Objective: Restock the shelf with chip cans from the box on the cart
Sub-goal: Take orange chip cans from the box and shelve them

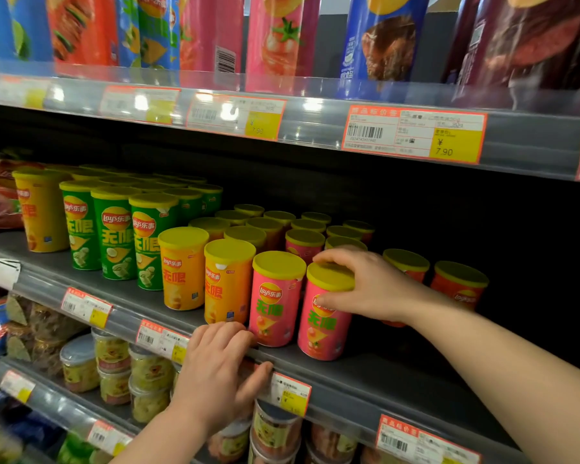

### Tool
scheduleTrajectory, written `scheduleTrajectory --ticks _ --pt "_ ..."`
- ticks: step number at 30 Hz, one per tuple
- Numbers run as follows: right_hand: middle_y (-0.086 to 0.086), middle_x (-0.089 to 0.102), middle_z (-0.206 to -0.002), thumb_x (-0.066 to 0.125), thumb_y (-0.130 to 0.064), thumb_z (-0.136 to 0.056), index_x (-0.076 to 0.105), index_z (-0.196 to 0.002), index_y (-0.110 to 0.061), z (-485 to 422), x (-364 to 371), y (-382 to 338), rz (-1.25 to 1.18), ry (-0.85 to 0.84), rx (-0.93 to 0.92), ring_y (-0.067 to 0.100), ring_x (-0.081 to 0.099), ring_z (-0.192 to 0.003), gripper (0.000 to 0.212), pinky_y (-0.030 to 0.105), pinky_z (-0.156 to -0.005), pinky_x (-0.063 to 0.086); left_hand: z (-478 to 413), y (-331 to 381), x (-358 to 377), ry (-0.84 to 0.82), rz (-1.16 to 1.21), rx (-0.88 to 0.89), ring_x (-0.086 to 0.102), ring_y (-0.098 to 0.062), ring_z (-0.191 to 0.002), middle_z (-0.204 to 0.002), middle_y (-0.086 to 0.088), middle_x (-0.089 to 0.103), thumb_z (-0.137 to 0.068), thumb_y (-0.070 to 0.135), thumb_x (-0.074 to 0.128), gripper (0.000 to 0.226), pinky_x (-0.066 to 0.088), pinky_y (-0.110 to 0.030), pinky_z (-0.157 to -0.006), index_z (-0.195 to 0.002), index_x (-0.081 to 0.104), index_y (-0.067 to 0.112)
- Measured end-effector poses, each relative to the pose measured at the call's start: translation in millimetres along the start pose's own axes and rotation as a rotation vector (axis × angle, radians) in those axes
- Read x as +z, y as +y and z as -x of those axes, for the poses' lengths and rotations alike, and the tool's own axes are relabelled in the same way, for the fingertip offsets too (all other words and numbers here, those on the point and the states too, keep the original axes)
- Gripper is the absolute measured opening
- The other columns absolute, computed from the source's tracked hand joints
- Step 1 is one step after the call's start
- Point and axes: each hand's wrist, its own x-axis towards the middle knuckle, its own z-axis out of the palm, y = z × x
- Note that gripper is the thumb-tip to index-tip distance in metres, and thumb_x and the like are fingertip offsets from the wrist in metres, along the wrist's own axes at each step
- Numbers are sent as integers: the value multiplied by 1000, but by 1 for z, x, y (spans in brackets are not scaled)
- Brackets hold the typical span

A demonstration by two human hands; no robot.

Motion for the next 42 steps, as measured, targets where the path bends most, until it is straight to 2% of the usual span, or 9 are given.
scheduleTrajectory --ticks 5,9,12,19,23,30,34,37,42 --pt "-16 42 -127 74 -38 -78 44 -136 -34 -1 -2 -3 -12 -49 -16 -2 40 -113 66 12 -85 36 0 0 -1 -24 5 -9 56 -18 -86 -89 4 62 -78 55 48 38 34 -29 -81 -85 63 20" --pt "-4 55 -127 64 -37 -86 58 -126 -23 -23 -9 -1 -62 24 6 11 51 -118 43 19 -88 41 0 0 -3 -71 14 -26 62 -20 -86 -90 5 63 -78 56 49 39 34 -30 -83 -87 64 21" --pt "-2 56 -130 61 -34 -90 61 -122 -24 -55 -10 5 85 94 93 17 52 -118 34 23 -91 40 0 2 -5 -96 10 -36 63 -19 -86 -90 6 63 -78 56 49 39 34 -29 -84 -87 65 23" --pt "7 58 -129 64 -34 -88 59 -126 -16 -102 6 17 249 -66 112 22 54 -116 43 23 -84 40 0 2 -4 -34 68 -3 53 -13 -88 -91 7 61 -76 54 55 35 35 -28 -82 -89 61 23" --pt "6 56 -133 66 -38 -86 59 -128 -17 -110 5 16 357 -85 123 23 52 -121 48 28 -92 41 0 1 -5 -24 57 6 51 -12 -88 -91 8 60 -76 55 56 35 34 -26 -82 -89 62 23" --pt "5 62 -127 66 -29 -87 64 -122 -11 -106 -1 8 172 -76 26 17 56 -116 40 20 -88 39 0 -1 -1 7 54 17 51 -13 -90 -91 6 60 -76 53 57 35 35 -28 -83 -89 62 21" --pt "8 60 -125 66 -32 -86 64 -119 -12 -99 -17 24 274 38 153 21 55 -115 38 23 -87 41 1 -3 1 5 58 24 52 -14 -91 -92 6 61 -77 53 56 35 35 -28 -84 -89 62 20" --pt "7 58 -125 68 -42 -83 62 -119 -12 -90 -22 36 372 -49 295 23 54 -114 47 26 -86 44 2 -2 2 4 61 15 52 -14 -90 -92 6 60 -76 53 56 35 35 -28 -84 -89 62 21" --pt "6 56 -131 71 -36 -81 60 -124 -13 -87 -16 36 265 -38 289 22 54 -117 50 28 -91 45 1 -2 2 -6 57 2 53 -14 -90 -92 6 61 -76 54 56 36 36 -28 -84 -88 63 21"
